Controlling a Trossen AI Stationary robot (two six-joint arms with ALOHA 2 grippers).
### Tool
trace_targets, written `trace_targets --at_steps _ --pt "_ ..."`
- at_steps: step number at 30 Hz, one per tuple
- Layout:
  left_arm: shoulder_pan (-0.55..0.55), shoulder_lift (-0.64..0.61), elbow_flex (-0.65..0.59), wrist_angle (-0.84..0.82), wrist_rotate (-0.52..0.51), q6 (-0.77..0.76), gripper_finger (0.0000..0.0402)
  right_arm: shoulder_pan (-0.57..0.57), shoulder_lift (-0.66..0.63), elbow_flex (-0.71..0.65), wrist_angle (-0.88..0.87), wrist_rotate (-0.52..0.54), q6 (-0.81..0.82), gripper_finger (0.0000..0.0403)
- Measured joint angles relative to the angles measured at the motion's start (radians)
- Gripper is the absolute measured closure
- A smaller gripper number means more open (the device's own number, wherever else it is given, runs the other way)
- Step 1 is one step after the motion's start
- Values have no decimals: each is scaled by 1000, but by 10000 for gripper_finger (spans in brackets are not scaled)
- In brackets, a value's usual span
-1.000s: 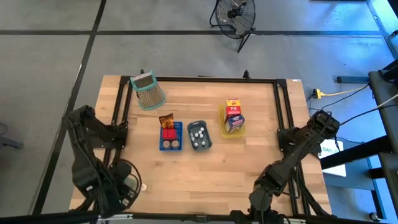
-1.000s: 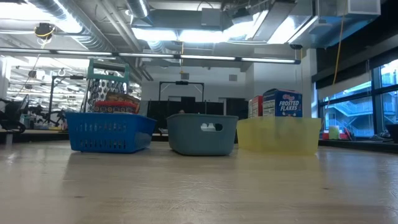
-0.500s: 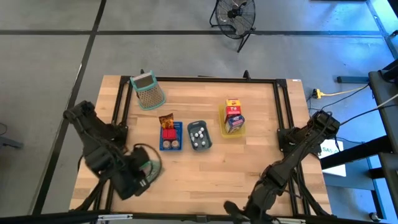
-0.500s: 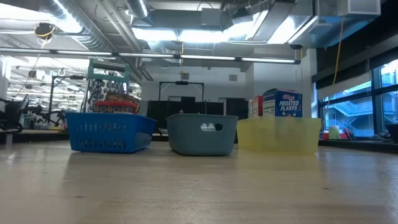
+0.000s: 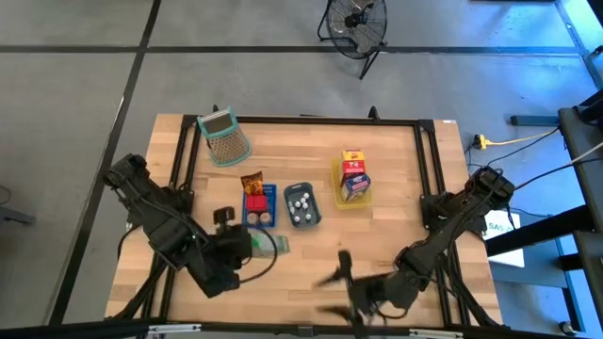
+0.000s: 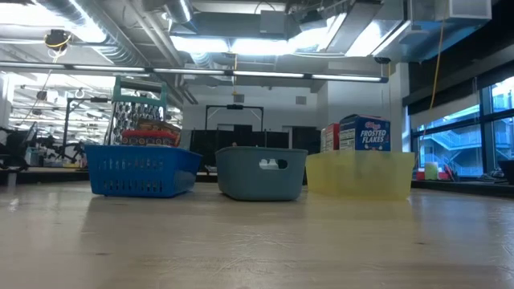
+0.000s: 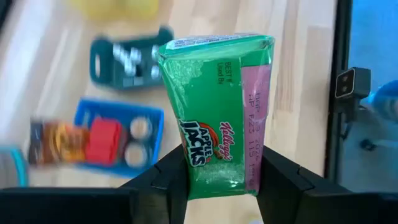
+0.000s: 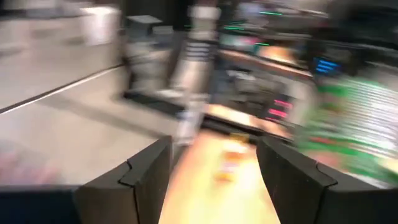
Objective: Pick & Place Kitchen Items
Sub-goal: Put the green cereal box into the yellow bin
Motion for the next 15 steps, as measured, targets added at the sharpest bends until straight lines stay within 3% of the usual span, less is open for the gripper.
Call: trace_targets --at_steps 2,4,10,15 --pt "-4 12 0 29 -33 76 258 -14 0 0 16 132 44 167" --pt "-8 31 0 44 -52 152 258 -31 0 0 30 180 53 167" --pt "2 109 -1 51 -120 305 258 -99 0 0 45 109 78 167" --pt "56 148 -1 49 -77 298 258 -181 0 0 27 109 75 167"
